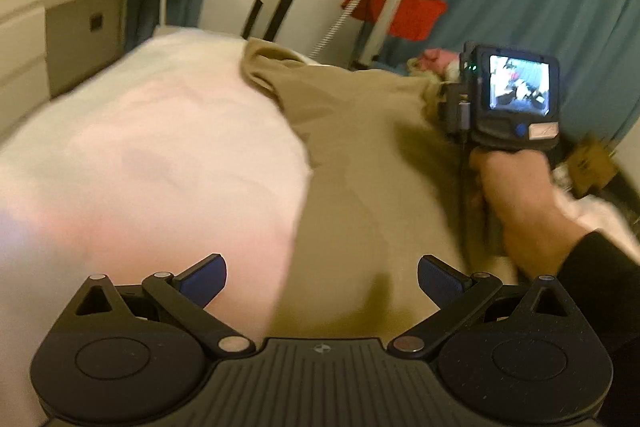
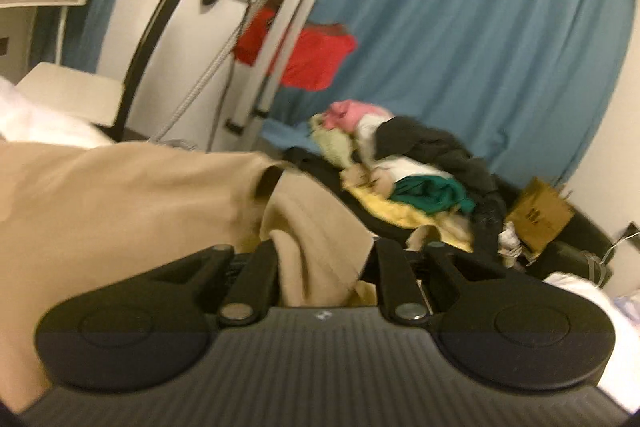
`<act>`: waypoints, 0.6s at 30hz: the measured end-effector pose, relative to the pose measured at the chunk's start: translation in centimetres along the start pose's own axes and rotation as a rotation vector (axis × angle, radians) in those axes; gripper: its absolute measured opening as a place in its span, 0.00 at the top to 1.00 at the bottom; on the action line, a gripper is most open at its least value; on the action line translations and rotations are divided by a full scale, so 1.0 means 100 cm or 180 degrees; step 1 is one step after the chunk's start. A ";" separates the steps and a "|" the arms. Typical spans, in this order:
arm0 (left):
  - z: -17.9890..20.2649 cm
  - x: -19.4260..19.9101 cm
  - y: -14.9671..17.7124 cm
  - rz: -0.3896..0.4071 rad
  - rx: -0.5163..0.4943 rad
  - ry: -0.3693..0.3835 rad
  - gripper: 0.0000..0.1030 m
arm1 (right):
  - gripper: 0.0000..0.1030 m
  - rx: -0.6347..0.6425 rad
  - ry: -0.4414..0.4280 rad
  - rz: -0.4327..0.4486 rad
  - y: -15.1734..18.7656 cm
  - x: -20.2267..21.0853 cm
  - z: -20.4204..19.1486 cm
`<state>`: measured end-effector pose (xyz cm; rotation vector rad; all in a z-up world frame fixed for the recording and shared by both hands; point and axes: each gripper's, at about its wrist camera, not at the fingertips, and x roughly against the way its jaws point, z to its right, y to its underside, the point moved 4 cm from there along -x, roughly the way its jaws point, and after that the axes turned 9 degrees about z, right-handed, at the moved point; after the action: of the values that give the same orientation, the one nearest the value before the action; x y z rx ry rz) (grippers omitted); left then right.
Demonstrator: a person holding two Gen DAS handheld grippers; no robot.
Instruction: Fold clothes
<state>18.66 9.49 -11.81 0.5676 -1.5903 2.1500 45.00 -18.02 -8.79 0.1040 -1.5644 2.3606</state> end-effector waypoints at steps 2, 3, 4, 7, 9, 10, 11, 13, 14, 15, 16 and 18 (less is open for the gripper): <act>-0.002 -0.004 0.000 -0.0004 -0.0067 -0.0050 0.00 | 0.83 -0.0061 -0.0080 -0.0101 0.006 -0.003 0.001; -0.003 -0.006 0.001 -0.0007 -0.0073 -0.0051 0.00 | 0.76 -0.0137 -0.0195 -0.0170 0.008 -0.005 0.003; -0.003 -0.007 0.001 -0.0011 -0.0079 -0.0051 0.00 | 0.73 -0.0232 -0.0350 -0.0221 0.006 -0.010 0.002; -0.002 -0.010 0.003 -0.0040 -0.0106 -0.0056 0.00 | 0.32 -0.0657 -0.0752 -0.0254 0.001 0.002 0.019; 0.002 -0.006 0.004 -0.0032 -0.0137 -0.0023 0.00 | 0.19 -0.0976 -0.0969 -0.0216 -0.004 0.020 0.039; 0.005 -0.004 0.005 -0.0020 -0.0160 -0.0007 0.00 | 0.19 -0.1117 -0.1026 -0.0179 -0.006 0.035 0.050; 0.008 -0.001 0.005 -0.0007 -0.0184 0.0010 0.00 | 0.19 -0.1244 -0.1078 -0.0159 -0.008 0.049 0.061; 0.014 0.004 0.007 0.0022 -0.0237 0.0066 0.00 | 0.19 -0.1436 -0.1120 -0.0115 -0.011 0.084 0.084; 0.017 0.006 0.007 0.0037 -0.0265 0.0105 0.00 | 0.19 -0.1490 -0.1117 -0.0094 -0.013 0.102 0.095; 0.020 0.009 0.009 0.0024 -0.0277 0.0151 0.00 | 0.19 -0.1507 -0.1109 -0.0067 -0.013 0.122 0.106; 0.022 0.012 0.011 -0.0027 -0.0257 0.0190 0.00 | 0.19 -0.1518 -0.1112 -0.0035 -0.011 0.145 0.116; 0.026 0.020 0.014 -0.0069 -0.0213 0.0277 0.00 | 0.19 -0.1552 -0.1100 0.0016 -0.006 0.190 0.137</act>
<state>16.46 6.74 -11.10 0.4618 -1.5951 2.0683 25.62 -26.26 1.57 0.4134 -2.2552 1.9669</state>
